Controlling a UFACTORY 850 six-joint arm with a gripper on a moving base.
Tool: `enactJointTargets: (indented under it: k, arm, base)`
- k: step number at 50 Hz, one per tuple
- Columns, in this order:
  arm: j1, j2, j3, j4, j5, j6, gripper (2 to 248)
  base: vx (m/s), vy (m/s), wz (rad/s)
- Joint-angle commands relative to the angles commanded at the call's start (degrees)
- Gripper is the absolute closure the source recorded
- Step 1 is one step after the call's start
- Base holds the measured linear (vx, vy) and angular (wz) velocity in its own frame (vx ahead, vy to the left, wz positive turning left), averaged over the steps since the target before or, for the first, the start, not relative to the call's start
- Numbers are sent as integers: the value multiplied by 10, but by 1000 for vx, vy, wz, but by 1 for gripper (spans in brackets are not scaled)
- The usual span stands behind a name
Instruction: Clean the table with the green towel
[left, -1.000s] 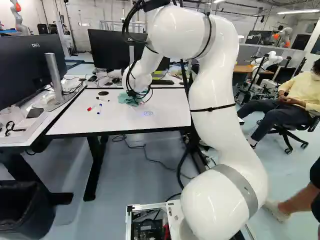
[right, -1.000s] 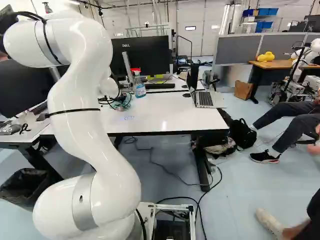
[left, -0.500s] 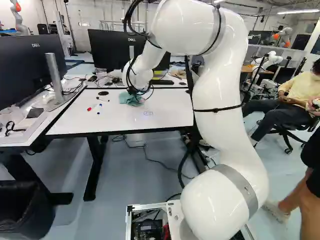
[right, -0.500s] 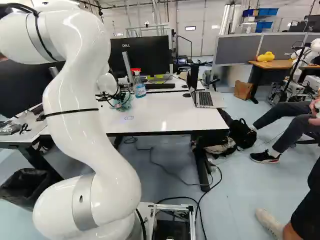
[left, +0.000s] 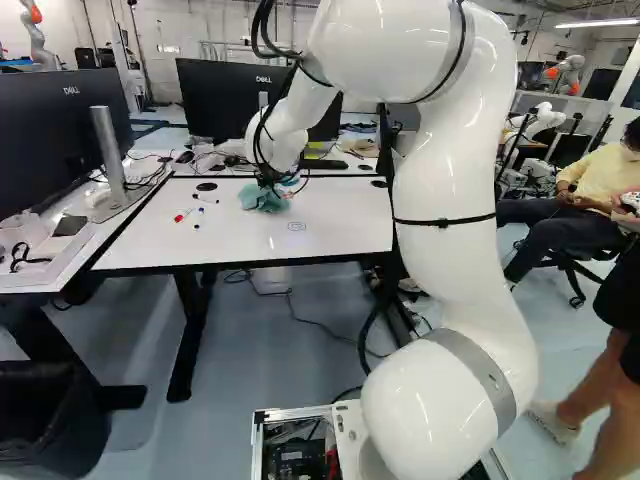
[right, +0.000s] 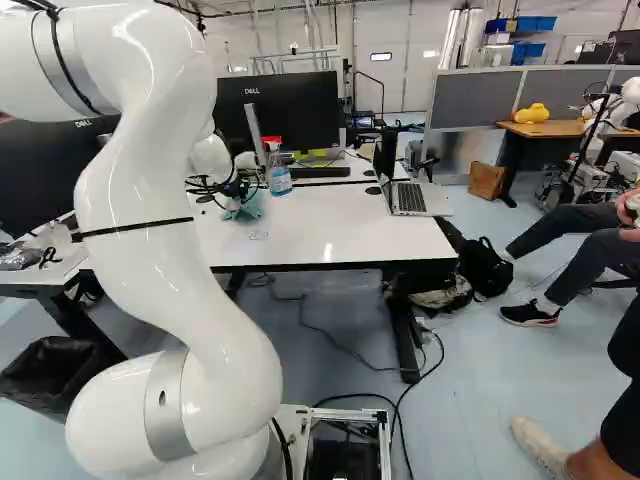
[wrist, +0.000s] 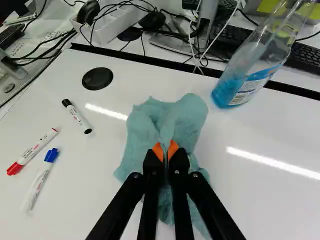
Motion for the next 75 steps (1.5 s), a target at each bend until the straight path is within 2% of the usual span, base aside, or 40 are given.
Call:
enactJointTargets:
  k: [37,61,75]
  arm:
    - [-2,50,9,0,-97,0,220]
    - [-18,92,27,0,-99,0,220]
    - [-21,124,65,0,-99,0,220]
  base:
    - [0,0,0]
    - [0,0,0]
    - [0,0,0]
